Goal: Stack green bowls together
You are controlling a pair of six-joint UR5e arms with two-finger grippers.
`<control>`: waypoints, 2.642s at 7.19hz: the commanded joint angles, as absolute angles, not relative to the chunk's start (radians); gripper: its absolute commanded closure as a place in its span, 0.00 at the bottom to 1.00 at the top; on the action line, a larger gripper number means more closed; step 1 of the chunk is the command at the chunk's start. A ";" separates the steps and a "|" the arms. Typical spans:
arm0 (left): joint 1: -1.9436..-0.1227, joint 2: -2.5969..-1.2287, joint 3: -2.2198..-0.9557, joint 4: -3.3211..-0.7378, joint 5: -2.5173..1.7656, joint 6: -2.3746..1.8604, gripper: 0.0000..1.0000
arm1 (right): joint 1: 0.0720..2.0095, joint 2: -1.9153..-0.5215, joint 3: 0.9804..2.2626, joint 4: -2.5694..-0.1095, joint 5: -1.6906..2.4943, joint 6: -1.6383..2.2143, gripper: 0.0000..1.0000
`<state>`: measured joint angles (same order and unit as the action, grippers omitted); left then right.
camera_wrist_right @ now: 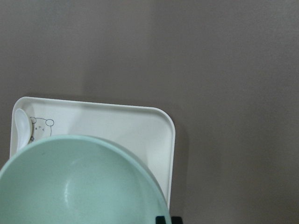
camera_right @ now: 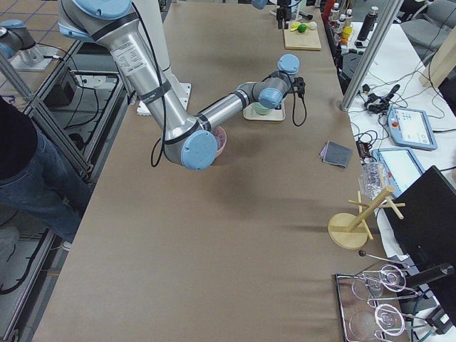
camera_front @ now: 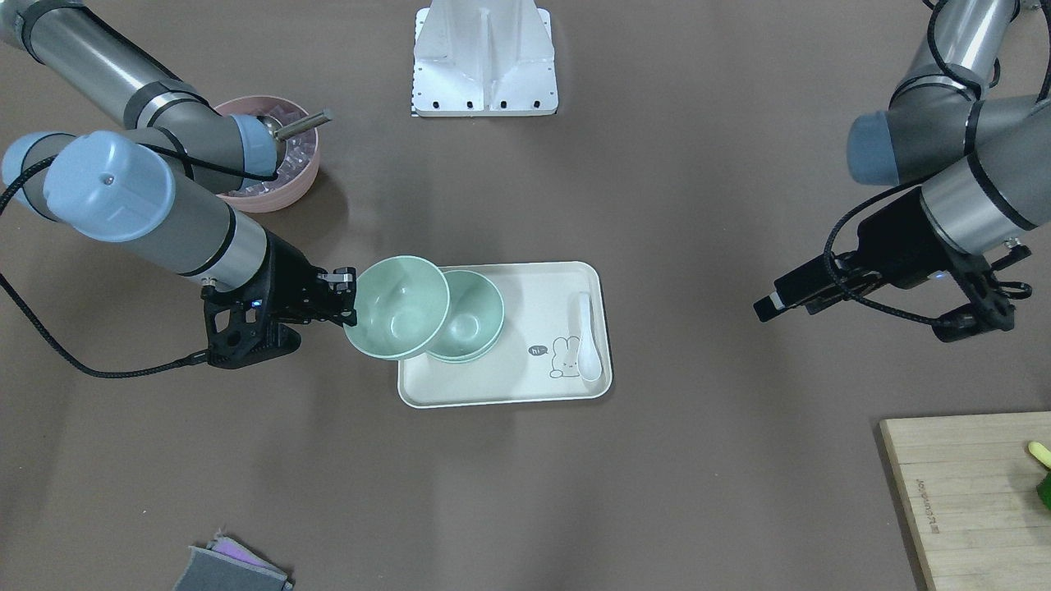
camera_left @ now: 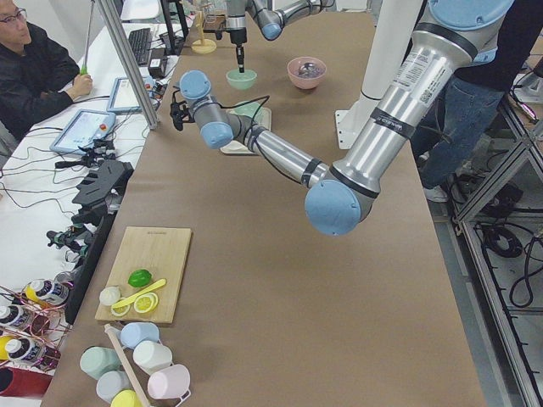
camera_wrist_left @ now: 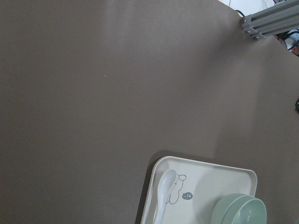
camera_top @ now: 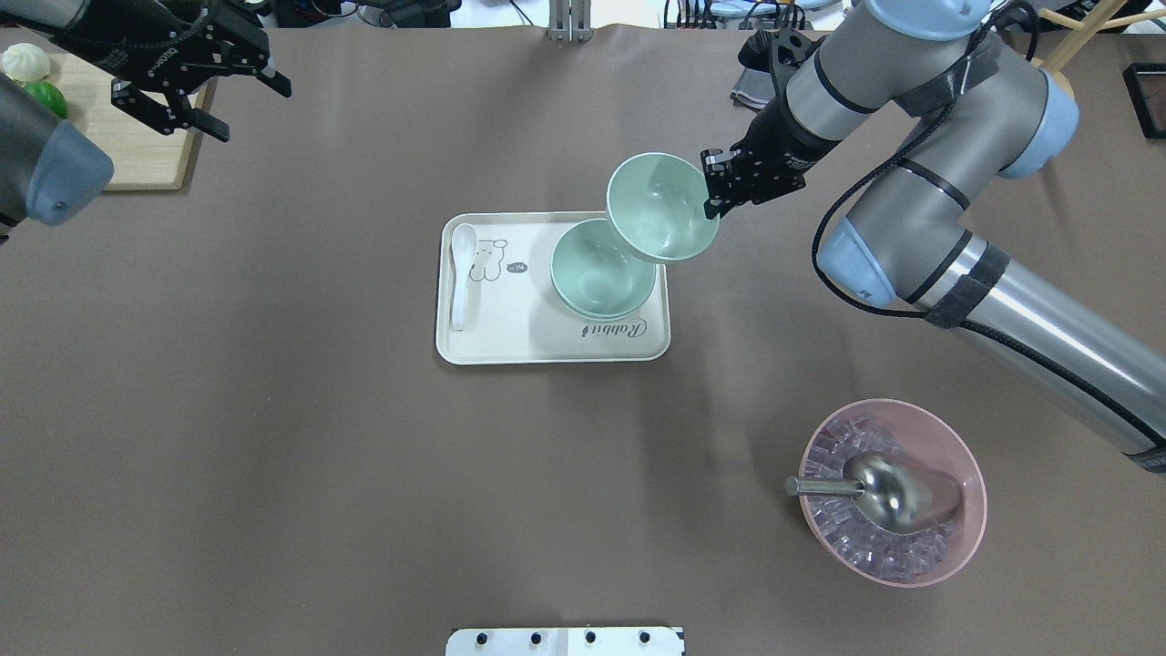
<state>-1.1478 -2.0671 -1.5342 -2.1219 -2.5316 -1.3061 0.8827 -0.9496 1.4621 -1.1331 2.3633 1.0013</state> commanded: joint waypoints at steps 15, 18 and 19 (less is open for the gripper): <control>-1.141 -2.062 -1.506 -2.123 -2.534 -1.301 0.02 | 0.798 -0.917 1.434 -1.081 2.309 1.032 0.88; -1.141 -2.062 -1.497 -2.125 -2.534 -1.299 0.02 | 0.799 -0.919 1.436 -1.080 2.309 1.029 0.00; -1.141 -2.062 -1.497 -2.125 -2.534 -1.298 0.02 | 0.799 -0.920 1.436 -1.080 2.307 1.031 0.00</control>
<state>-1.1413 -2.0617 -1.4984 -2.1244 -2.5341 -1.2994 0.7990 -0.9192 1.4353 -1.0801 2.3078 1.0301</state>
